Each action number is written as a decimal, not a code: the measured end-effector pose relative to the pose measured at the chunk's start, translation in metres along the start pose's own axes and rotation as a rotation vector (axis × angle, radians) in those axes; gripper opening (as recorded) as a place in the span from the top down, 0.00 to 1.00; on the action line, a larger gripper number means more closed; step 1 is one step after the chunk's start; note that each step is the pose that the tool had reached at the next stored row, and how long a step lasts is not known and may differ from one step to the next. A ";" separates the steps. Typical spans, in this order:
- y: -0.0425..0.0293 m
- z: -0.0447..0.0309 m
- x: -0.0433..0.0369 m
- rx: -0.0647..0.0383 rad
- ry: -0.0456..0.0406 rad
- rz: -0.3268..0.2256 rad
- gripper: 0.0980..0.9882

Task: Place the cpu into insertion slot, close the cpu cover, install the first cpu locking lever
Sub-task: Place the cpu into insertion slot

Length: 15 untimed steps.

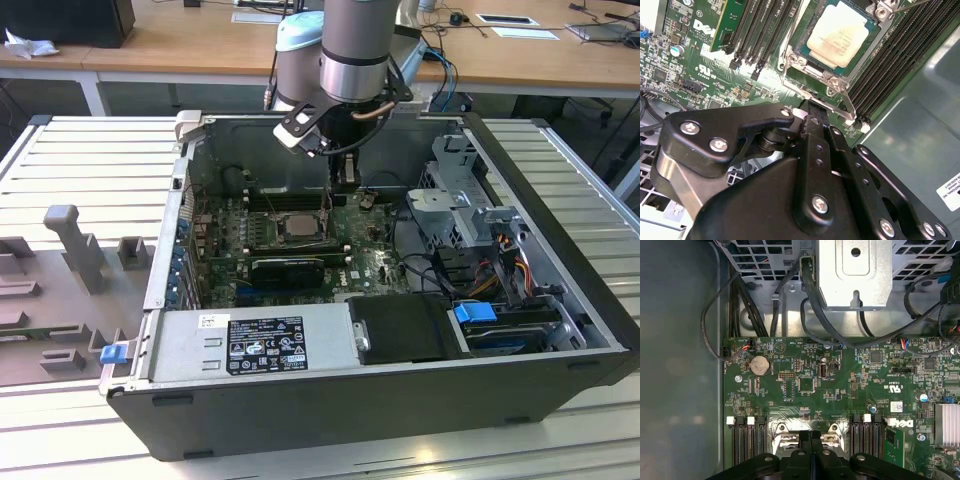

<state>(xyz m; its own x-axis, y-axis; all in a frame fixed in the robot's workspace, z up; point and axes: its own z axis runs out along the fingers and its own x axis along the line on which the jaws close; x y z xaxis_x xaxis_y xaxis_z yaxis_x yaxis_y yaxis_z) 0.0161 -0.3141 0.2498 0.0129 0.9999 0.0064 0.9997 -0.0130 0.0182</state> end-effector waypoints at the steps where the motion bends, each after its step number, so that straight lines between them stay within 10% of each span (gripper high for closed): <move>1: -0.0001 0.0000 0.0000 0.000 0.0000 0.000 0.99; 15: -0.0059 -0.0001 -0.0001 0.000 0.0000 0.000 0.99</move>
<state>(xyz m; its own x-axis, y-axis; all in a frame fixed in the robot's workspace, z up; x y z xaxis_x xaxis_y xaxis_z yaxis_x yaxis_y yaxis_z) 0.0103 -0.3141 0.2498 0.0129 0.9999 0.0064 0.9997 -0.0130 0.0182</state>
